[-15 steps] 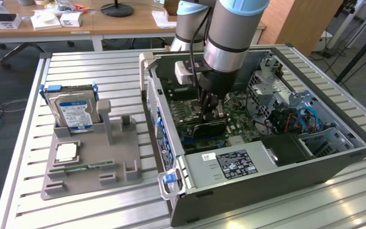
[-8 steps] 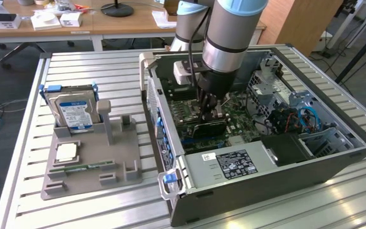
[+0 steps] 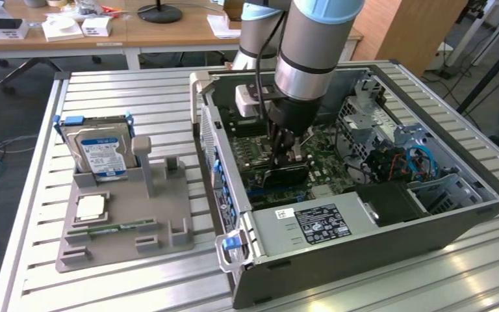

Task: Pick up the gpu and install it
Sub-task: 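Press down on the gpu until it lock into place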

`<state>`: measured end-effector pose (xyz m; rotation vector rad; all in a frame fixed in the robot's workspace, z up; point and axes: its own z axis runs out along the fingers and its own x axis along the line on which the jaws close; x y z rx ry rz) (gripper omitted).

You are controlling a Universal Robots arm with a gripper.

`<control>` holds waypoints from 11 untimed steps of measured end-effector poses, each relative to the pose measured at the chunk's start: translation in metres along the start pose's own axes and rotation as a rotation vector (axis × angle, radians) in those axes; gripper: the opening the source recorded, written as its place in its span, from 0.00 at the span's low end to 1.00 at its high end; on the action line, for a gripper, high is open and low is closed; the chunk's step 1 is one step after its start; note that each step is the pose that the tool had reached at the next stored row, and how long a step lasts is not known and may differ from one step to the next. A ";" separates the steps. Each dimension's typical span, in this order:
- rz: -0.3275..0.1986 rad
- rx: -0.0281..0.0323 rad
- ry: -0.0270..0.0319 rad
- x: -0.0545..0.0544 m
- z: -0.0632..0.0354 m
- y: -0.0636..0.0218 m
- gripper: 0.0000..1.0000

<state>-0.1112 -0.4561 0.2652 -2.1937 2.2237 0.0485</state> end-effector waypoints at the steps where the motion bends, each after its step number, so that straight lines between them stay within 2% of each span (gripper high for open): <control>1: 0.000 0.0000 -0.0001 0.000 0.0008 0.0000 0.10; 11: 0.000 -0.0002 0.0003 0.000 0.0052 0.0004 0.10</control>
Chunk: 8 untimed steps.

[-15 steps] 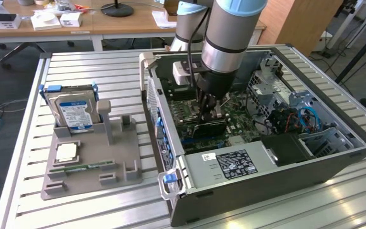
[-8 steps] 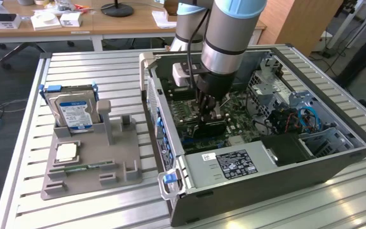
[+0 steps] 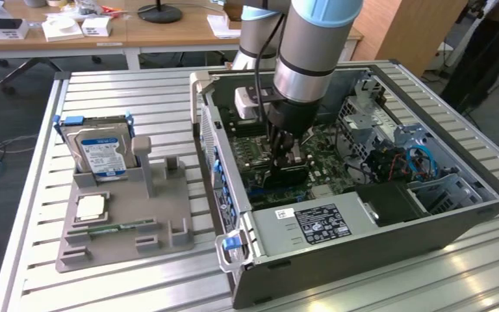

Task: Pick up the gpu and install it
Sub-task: 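Press down on the gpu until it lock into place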

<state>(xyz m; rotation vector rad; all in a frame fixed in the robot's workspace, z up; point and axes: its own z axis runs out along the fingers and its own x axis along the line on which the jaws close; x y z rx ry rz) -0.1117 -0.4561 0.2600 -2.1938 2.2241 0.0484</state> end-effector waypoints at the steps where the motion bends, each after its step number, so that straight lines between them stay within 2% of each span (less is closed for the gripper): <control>1: 0.000 0.0001 -0.0001 0.000 0.0002 0.0000 0.10; 8: 0.000 0.0001 -0.0002 0.000 0.0016 0.0005 0.10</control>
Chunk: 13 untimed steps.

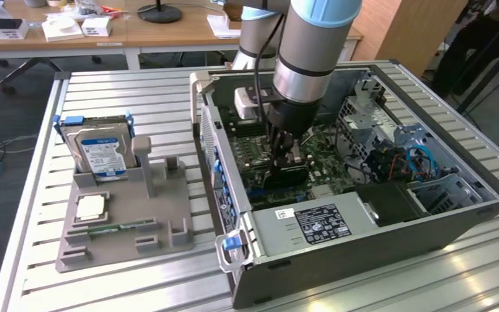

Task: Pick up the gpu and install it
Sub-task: 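Press down on the gpu until it lock into place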

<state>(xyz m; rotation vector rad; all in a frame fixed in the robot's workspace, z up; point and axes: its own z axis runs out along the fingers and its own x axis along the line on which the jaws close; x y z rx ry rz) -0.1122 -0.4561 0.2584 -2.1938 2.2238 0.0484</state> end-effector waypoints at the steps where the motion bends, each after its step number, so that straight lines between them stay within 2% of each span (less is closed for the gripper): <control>1: 0.000 0.0000 0.0000 0.000 0.0000 0.0001 0.10; 13: 0.000 -0.0007 -0.0001 0.000 0.0011 0.0019 0.10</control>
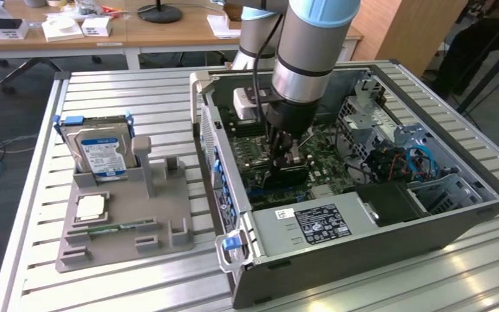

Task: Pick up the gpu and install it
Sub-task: 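Press down on the gpu until it lock into place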

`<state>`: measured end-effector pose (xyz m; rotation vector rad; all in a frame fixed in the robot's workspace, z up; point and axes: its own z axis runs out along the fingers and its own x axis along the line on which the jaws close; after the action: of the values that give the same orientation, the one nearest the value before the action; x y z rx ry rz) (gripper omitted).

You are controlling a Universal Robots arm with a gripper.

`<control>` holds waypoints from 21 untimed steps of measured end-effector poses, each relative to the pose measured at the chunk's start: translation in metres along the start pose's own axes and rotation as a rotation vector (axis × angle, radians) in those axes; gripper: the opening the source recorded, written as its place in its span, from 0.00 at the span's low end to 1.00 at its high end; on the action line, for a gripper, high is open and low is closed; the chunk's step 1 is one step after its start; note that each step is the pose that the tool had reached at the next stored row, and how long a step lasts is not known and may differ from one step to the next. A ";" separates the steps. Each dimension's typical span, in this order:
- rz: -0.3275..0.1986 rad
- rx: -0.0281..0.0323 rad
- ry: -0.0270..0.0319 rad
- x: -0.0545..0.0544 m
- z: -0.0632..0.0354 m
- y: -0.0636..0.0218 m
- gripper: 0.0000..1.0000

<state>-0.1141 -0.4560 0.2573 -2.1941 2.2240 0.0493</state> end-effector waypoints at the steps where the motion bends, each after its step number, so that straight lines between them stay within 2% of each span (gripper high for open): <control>1: 0.000 -0.0006 0.0010 0.000 -0.0006 0.0000 0.10; 2: 0.000 -0.0007 0.0012 0.000 -0.0010 0.0000 0.10; 3: 0.000 0.0009 -0.0017 0.000 -0.0022 0.0001 0.10; 4: 0.000 0.0009 -0.0015 0.000 -0.0099 -0.0006 0.10; 10: 0.001 0.0008 -0.0012 -0.001 -0.0260 -0.0011 0.10; 14: 0.001 0.0008 -0.0012 -0.001 -0.0409 -0.0012 0.10; 21: 0.002 0.0008 -0.0011 -0.002 -0.0586 -0.0010 0.10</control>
<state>-0.1124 -0.4561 0.3160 -2.1909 2.2253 0.0497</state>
